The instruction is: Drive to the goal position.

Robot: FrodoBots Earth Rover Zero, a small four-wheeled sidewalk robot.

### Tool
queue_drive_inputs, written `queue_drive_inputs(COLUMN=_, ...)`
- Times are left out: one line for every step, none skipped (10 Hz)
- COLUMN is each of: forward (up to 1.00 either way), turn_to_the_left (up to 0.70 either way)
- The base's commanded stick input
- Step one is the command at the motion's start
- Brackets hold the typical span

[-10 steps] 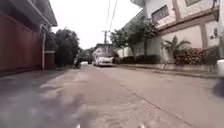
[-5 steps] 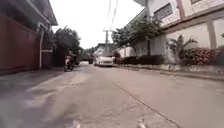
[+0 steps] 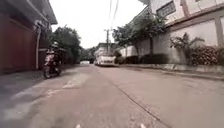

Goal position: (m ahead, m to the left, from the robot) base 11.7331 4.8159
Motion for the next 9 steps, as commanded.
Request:
queue_drive_inputs(forward=0.85, turn_to_the_left=0.0)
queue_drive_inputs(forward=0.85, turn_to_the_left=0.0)
queue_drive_inputs(forward=0.85, turn_to_the_left=0.0)
queue_drive_inputs(forward=0.85, turn_to_the_left=0.0)
queue_drive_inputs(forward=0.85, turn_to_the_left=0.0)
queue_drive_inputs(forward=0.85, turn_to_the_left=0.0)
queue_drive_inputs(forward=0.85, turn_to_the_left=0.0)
queue_drive_inputs(forward=0.85, turn_to_the_left=0.0)
queue_drive_inputs(forward=0.85, turn_to_the_left=0.0)
